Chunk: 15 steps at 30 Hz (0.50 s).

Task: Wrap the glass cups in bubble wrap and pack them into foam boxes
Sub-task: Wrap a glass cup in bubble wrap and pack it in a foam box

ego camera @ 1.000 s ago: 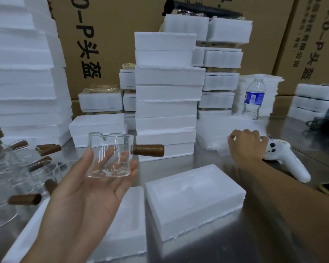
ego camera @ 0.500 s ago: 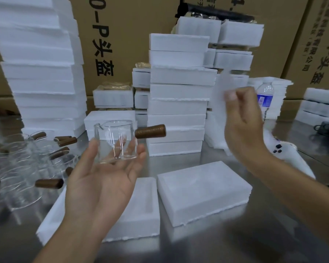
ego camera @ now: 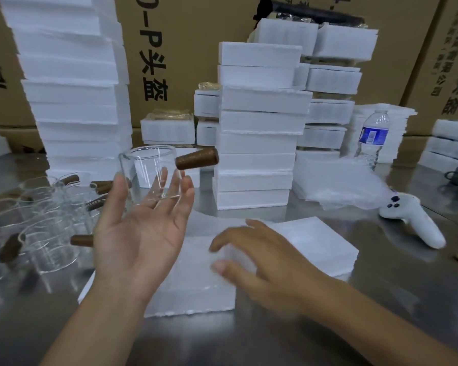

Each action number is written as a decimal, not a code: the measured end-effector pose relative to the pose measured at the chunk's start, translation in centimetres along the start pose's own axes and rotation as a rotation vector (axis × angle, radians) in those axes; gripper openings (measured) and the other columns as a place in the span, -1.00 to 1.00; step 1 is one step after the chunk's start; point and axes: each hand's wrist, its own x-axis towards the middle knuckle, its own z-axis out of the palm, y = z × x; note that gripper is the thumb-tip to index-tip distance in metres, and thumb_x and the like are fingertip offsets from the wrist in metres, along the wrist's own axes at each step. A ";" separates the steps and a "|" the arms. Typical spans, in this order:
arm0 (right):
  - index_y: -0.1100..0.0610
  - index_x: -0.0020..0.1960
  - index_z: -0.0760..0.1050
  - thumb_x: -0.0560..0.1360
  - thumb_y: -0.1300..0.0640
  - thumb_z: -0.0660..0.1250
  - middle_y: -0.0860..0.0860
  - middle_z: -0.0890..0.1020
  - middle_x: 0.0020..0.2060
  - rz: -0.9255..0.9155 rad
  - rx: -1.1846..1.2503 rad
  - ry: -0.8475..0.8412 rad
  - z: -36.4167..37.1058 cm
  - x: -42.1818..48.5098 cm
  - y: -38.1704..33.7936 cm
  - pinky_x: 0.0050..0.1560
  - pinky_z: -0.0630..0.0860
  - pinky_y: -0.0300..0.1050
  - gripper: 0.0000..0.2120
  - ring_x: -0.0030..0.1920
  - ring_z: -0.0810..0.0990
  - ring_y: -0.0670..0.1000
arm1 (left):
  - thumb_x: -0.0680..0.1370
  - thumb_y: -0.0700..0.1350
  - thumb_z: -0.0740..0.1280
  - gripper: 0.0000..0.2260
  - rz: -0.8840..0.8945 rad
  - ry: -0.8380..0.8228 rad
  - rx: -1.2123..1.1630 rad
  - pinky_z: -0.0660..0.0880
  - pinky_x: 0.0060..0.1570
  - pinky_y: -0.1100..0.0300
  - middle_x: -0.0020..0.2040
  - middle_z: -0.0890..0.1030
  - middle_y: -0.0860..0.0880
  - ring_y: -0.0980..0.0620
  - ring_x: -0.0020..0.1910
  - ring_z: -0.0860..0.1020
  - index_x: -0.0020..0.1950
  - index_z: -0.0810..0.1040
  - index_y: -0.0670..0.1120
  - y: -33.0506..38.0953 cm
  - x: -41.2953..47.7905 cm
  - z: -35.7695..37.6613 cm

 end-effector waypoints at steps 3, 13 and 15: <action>-0.20 0.08 0.37 0.51 -0.21 0.14 -0.24 0.56 0.02 0.120 0.274 0.394 -0.7 0.2 1.0 0.10 0.38 -0.39 -0.80 0.09 0.50 -0.24 | 0.37 0.04 0.45 -0.44 -0.009 0.025 0.096 0.59 -0.04 0.08 0.08 0.62 -0.16 -0.12 0.05 0.62 0.29 0.46 -0.19 -0.2 0.2 0.4; -0.21 0.19 0.42 0.52 -0.19 0.10 -0.40 0.44 -0.01 0.082 0.001 0.417 -1.4 -0.6 3.9 0.09 0.34 -0.35 -0.71 0.07 0.42 -0.28 | 0.13 0.06 0.61 -0.48 -0.029 -0.041 0.758 0.60 -0.10 0.16 0.08 0.67 -0.08 -0.08 0.05 0.65 0.05 0.64 -0.01 -2.4 -0.4 1.4; -0.07 0.16 0.51 0.54 -0.17 0.09 -0.39 0.43 -0.10 0.057 -0.044 0.383 -1.6 -0.6 4.1 0.04 0.35 -0.24 -0.65 -0.02 0.41 -0.22 | 0.09 0.10 0.61 -0.38 -0.023 -0.051 0.844 0.60 -0.08 0.17 0.09 0.67 -0.05 -0.08 0.04 0.65 0.12 0.61 0.02 -2.7 -0.5 1.4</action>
